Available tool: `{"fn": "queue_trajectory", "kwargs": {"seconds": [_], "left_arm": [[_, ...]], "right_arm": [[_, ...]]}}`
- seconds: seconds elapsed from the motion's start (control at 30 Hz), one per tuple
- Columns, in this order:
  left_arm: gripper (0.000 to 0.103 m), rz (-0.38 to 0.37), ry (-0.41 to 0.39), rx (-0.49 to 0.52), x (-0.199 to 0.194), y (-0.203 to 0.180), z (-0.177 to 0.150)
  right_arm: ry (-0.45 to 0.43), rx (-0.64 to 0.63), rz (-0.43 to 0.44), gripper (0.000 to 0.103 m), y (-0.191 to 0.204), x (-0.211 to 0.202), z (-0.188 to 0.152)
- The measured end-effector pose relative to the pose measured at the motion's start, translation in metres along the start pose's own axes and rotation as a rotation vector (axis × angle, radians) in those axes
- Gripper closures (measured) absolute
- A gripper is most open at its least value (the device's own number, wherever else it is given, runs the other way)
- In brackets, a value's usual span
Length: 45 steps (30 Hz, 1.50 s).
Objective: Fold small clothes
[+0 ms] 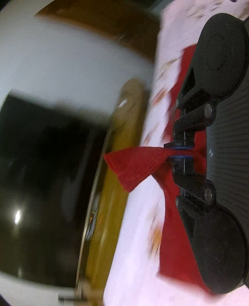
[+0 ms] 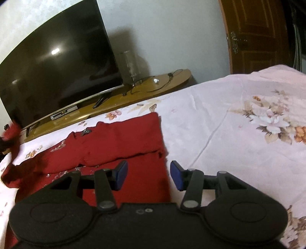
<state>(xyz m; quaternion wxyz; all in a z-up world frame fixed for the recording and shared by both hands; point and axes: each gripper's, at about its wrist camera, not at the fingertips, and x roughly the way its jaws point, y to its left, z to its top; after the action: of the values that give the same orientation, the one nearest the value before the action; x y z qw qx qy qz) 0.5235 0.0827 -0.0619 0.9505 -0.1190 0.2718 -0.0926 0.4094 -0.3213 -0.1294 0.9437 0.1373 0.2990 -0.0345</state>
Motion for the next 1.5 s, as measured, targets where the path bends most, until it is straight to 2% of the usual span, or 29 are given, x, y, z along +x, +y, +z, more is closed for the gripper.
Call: {"fn": "queue_trajectory", "kwargs": {"seconds": [0.17,0.2,0.23,0.27,0.33,0.4,0.5,0.63,0.7,0.77,0.9,0.93,1.0,1.07,1.1,1.13,1.2,1.23,1.27,1.33,1.43,1.5], "left_arm": [[0.098,-0.045,0.158,0.118,0.071,-0.085,-0.042],[0.098,-0.049,0.192,0.144,0.077,-0.098,-0.053],[0.093,-0.041,0.194,0.180,0.081,-0.110,-0.063],[0.064,-0.022,0.159,0.223,0.078,-0.119,-0.069],[0.026,-0.085,0.141,0.224,0.061,-0.126,-0.071],[0.026,-0.078,0.072,0.190,0.036,-0.119,-0.069],[0.026,-0.032,0.019,0.118,-0.004,-0.080,-0.069],[0.026,0.217,-0.016,0.073,-0.045,-0.018,-0.081],[0.026,0.295,0.014,0.048,-0.050,0.011,-0.085],[0.026,0.347,0.027,0.026,-0.048,0.036,-0.086],[0.026,0.372,0.089,0.001,-0.035,0.069,-0.088],[0.026,0.363,0.107,-0.008,-0.028,0.073,-0.092],[0.028,0.363,0.086,-0.008,-0.029,0.075,-0.095],[0.049,0.357,0.063,-0.029,-0.034,0.076,-0.092],[0.053,0.351,0.066,-0.060,-0.033,0.083,-0.092],[0.055,0.335,0.073,-0.082,-0.030,0.088,-0.092],[0.064,0.321,0.077,-0.058,-0.023,0.090,-0.092],[0.079,0.323,0.078,-0.046,-0.023,0.090,-0.092],[0.086,0.332,0.076,-0.054,-0.023,0.093,-0.092],[0.089,0.316,0.070,-0.085,-0.028,0.097,-0.093],[0.095,0.312,0.084,-0.034,-0.027,0.089,-0.095],[0.095,0.313,0.086,-0.016,-0.027,0.087,-0.094]], "right_arm": [[-0.013,0.070,-0.020,0.054,-0.026,-0.094,0.012],[-0.010,0.084,-0.022,0.054,-0.032,-0.102,0.014],[-0.003,0.100,-0.025,0.054,-0.039,-0.103,0.014],[0.003,0.112,-0.026,0.051,-0.044,-0.107,0.015],[0.017,0.140,-0.015,0.050,-0.054,-0.113,0.019],[0.017,0.166,0.014,0.049,-0.057,-0.108,0.023],[0.027,0.194,0.082,0.049,-0.046,-0.091,0.033],[0.082,0.260,0.280,0.052,-0.004,-0.041,0.050],[0.129,0.277,0.355,0.055,0.021,-0.016,0.056],[0.171,0.264,0.387,0.057,0.043,0.009,0.060],[0.284,0.303,0.380,0.062,0.066,0.053,0.058],[0.303,0.313,0.375,0.065,0.069,0.059,0.057],[0.315,0.307,0.355,0.077,0.073,0.066,0.056],[0.306,0.268,0.337,0.087,0.081,0.065,0.058],[0.301,0.249,0.334,0.090,0.085,0.064,0.059],[0.289,0.225,0.332,0.096,0.088,0.061,0.061],[0.260,0.179,0.335,0.097,0.092,0.055,0.065],[0.243,0.155,0.337,0.097,0.094,0.049,0.067],[0.216,0.128,0.336,0.097,0.095,0.043,0.070],[0.152,0.074,0.333,0.097,0.097,0.027,0.078],[0.052,-0.001,0.320,0.098,0.089,-0.007,0.089],[0.017,-0.032,0.302,0.098,0.077,-0.024,0.090]]}}
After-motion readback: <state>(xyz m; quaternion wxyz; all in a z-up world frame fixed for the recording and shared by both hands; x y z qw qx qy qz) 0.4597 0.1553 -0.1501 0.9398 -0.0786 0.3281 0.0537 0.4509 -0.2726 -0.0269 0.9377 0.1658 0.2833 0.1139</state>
